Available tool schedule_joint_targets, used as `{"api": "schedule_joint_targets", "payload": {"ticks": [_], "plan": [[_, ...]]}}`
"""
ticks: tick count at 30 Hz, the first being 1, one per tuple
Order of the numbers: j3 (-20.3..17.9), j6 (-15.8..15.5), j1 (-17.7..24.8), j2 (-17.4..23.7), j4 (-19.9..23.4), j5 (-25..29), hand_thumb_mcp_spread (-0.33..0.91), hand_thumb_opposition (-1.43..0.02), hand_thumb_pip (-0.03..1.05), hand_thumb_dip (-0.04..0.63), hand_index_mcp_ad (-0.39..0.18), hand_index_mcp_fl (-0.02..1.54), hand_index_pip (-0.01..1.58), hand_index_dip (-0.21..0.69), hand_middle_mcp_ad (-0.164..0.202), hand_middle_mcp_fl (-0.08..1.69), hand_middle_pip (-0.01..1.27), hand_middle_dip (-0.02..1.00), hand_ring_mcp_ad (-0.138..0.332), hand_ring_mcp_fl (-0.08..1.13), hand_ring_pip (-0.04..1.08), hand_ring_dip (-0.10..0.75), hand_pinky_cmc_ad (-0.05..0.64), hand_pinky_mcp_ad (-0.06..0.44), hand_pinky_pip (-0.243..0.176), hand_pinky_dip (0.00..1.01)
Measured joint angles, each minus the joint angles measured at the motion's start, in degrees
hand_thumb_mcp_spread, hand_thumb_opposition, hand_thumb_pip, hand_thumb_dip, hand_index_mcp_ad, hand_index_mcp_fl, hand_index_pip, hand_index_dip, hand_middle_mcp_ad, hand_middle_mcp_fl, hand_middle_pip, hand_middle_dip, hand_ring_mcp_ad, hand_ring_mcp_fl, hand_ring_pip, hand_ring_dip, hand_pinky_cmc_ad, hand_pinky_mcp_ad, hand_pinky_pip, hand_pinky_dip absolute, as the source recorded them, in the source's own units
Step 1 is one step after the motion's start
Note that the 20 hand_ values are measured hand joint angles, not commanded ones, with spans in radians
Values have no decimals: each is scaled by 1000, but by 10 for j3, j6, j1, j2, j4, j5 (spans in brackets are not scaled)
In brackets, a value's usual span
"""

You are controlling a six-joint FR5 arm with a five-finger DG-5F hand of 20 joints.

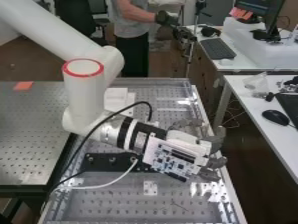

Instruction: Grab the chopstick and place it in the clear container

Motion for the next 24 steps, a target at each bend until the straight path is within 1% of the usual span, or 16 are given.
{"api": "schedule_joint_targets", "payload": {"ticks": [3,4,5,6,7,9,10,12,14,15,18,19,21,22,23,24], "plan": [[4,-1,-3,-3,-2,-1,564,-848,450,414,-141,648,529,333,51,834,140,752,113,394,108,457,304,185,-61,168],[6,-2,-4,-4,-3,-1,564,-848,449,414,-141,658,531,344,49,853,140,752,99,394,108,459,304,183,-61,164],[7,-3,-5,-5,-4,-1,564,-848,449,412,-143,674,529,351,49,873,138,749,101,405,108,459,304,183,-47,168],[8,-3,-6,-6,-5,-1,560,-848,449,405,-143,670,524,351,49,866,138,764,101,396,108,459,304,183,-51,168],[8,-4,-6,-6,-6,-1,581,-848,447,403,-140,686,511,347,49,887,140,768,99,412,108,459,304,182,-49,164],[10,-5,-8,-8,-8,0,590,-848,429,405,-143,693,511,347,49,887,140,766,101,445,110,459,300,185,-37,168],[10,-6,-8,-9,-9,0,593,-848,429,405,-147,693,511,347,49,887,141,766,101,445,110,459,304,185,-37,168],[11,-7,-8,-10,-10,-1,595,-867,428,405,-159,700,511,347,49,887,141,766,84,445,110,459,304,187,-35,168],[11,-8,-9,-10,-10,-1,593,-867,428,405,-171,719,515,354,49,888,141,770,84,438,101,459,300,183,-37,168],[11,-7,-9,-11,-10,-1,593,-867,428,405,-171,723,515,354,51,901,147,770,82,445,105,478,304,183,-33,168],[12,-7,-8,-11,-10,2,613,-867,389,403,-171,717,497,354,51,918,178,766,86,469,101,492,304,187,-37,168],[12,-7,-8,-11,-10,3,613,-867,382,405,-171,716,497,354,51,911,188,766,84,464,119,492,304,187,-37,168],[12,-8,-8,-12,-8,5,607,-867,382,401,-171,759,497,354,49,923,202,766,86,480,120,494,304,187,-33,168],[12,-8,-7,-12,-8,7,644,-867,382,394,-173,778,501,354,49,970,230,770,82,487,112,496,304,183,-33,164],[12,-8,-7,-12,-9,8,656,-864,389,384,-173,778,497,354,49,1023,262,764,84,497,115,503,298,187,-19,168],[11,-7,-7,-12,-9,9,679,-880,389,382,-175,778,497,354,47,1037,286,773,86,497,119,508,304,187,-17,168]]}}
